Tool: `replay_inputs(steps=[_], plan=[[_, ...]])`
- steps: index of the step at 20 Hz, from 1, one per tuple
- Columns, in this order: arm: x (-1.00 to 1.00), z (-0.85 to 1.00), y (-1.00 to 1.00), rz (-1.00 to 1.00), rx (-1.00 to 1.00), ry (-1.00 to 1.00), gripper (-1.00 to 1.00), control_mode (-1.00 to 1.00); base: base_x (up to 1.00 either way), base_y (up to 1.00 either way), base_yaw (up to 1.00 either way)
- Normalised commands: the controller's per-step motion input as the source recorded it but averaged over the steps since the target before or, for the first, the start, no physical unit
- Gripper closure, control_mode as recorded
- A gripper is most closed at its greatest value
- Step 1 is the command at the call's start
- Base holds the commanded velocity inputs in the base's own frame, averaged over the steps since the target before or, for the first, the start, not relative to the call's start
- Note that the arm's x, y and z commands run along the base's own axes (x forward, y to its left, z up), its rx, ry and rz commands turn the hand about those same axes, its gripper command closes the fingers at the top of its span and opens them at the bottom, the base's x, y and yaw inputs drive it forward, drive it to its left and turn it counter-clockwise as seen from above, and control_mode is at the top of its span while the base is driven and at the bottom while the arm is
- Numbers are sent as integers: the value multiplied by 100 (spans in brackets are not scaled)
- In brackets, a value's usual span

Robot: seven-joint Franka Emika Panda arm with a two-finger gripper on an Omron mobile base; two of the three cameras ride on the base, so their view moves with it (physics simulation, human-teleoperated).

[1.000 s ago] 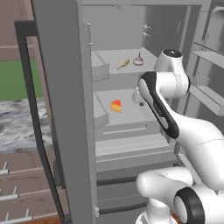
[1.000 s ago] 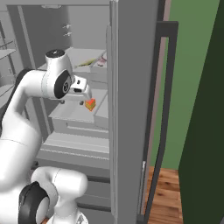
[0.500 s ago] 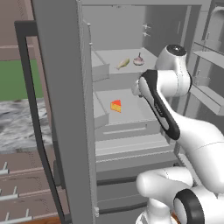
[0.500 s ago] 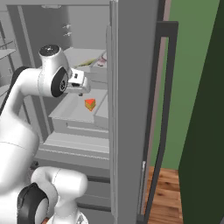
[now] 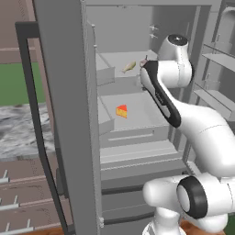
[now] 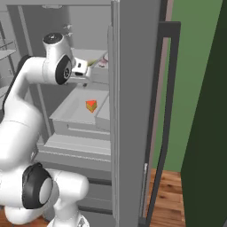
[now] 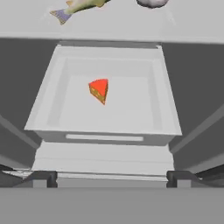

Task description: Take the cheese, fish, and garlic from the fridge and place them on the plate on the dining counter to create an appetizer plate.

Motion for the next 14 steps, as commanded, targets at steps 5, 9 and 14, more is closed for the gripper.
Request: replay_inputs(steps=[5, 9, 14], plan=[[56, 4, -4, -13, 0, 0, -100, -100, 0, 0, 0], [52, 0, -23, -13, 0, -6, -100, -100, 0, 0, 0], [54, 0, -29, -11, 0, -12, -100, -100, 0, 0, 0]])
